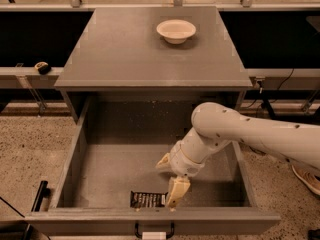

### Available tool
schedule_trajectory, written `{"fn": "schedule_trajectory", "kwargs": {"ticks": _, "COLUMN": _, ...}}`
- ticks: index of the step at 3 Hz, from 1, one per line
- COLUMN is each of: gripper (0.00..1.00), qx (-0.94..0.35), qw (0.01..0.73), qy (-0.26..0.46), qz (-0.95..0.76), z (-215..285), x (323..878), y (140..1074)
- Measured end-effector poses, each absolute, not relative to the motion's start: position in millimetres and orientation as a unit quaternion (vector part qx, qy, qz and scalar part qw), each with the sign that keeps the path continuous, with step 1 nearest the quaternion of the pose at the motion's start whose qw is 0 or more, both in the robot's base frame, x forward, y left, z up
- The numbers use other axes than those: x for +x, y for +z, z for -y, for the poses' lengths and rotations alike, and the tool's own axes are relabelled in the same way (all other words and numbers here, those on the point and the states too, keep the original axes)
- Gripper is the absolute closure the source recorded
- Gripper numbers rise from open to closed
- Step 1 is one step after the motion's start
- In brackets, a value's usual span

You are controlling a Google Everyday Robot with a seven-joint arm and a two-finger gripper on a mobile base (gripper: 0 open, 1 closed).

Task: Pick rxbar chocolate from top drawer and place on counter

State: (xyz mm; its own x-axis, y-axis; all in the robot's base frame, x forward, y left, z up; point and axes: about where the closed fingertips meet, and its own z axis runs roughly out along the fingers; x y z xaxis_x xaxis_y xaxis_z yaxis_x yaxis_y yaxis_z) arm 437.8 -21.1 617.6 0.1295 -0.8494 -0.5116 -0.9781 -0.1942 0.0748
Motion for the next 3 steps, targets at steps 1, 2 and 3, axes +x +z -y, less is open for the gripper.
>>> {"fn": "schedule_trajectory", "kwargs": {"ticks": 1, "gripper": 0.23, "qx": -0.734, "qw": 0.139, "qy": 0.224, "qz": -0.625, "z": 19.8, "x": 438.6, "y": 613.9}}
{"fn": "schedule_trajectory", "kwargs": {"ticks": 2, "gripper": 0.42, "qx": -0.724, "qw": 0.16, "qy": 0.22, "qz": -0.633, "z": 21.3, "x": 440.2, "y": 610.5}}
{"fn": "schedule_trajectory", "kwargs": {"ticks": 3, "gripper": 0.54, "qx": -0.723, "qw": 0.185, "qy": 0.224, "qz": -0.626, "z": 19.5, "x": 438.7, "y": 610.6}}
